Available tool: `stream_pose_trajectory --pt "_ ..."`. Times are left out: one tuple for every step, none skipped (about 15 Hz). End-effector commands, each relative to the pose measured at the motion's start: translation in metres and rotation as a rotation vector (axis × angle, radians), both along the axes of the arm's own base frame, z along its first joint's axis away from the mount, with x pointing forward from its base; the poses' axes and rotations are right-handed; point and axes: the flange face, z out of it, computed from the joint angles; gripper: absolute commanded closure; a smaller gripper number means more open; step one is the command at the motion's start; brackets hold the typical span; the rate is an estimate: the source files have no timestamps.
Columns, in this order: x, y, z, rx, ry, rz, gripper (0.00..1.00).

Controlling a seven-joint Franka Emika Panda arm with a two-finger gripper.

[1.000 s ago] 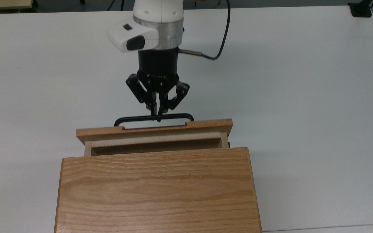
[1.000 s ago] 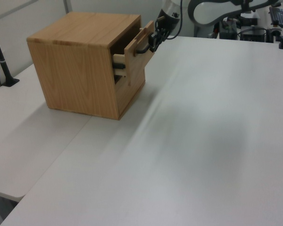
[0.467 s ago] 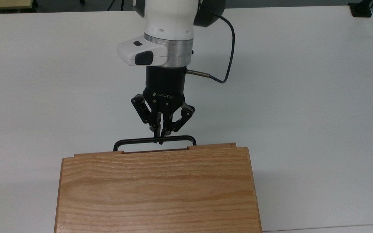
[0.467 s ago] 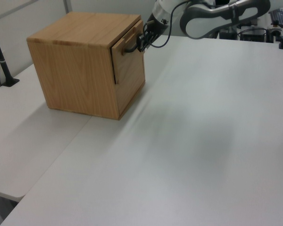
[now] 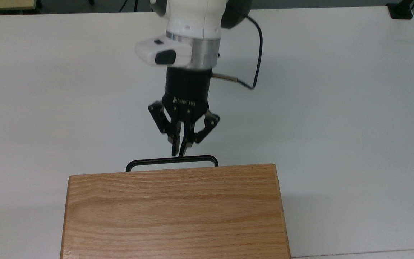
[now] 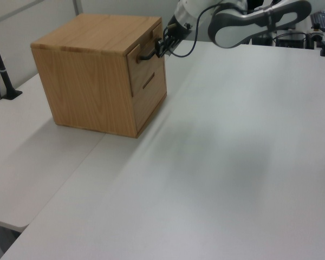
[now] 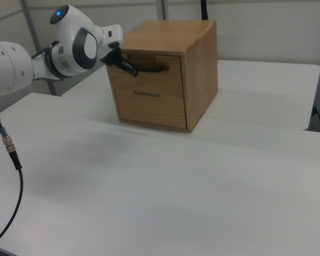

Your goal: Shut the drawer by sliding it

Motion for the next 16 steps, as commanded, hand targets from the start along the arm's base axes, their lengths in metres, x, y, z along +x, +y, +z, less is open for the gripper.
stream_pose_trajectory --pt "-0.056 0.01 0.04 -0.038 0.155 -0.038 0.87" --pt "-0.067 0.016 0.044 -0.053 0.214 -0.041 0.87" --pt "-0.077 0.015 0.048 -0.071 0.27 -0.052 0.87" --pt "-0.089 0.013 0.052 -0.083 0.329 -0.061 0.87" --pt "-0.104 0.014 0.055 -0.08 0.386 -0.054 0.87" --pt "-0.121 0.012 0.062 -0.066 0.42 -0.032 0.86" --pt "-0.145 0.01 0.074 -0.052 0.458 0.026 0.85" --pt "-0.159 0.007 0.081 -0.041 0.49 0.047 0.85" --pt "-0.17 0.004 0.088 -0.026 0.522 0.05 0.84" --pt "-0.178 0.001 0.091 -0.02 0.555 0.043 0.81" --pt "-0.184 -0.002 0.094 -0.013 0.582 0.034 0.74" --pt "-0.189 -0.008 0.093 0.005 0.605 0.026 0.7" --pt "-0.191 -0.015 0.089 0.043 0.615 0.015 0.54" --pt "-0.195 -0.02 0.088 0.08 0.623 0.012 0.37" --pt "-0.199 -0.027 0.087 0.119 0.63 0.003 0.22" --pt "-0.2 -0.034 0.083 0.124 0.637 -0.007 0.09"
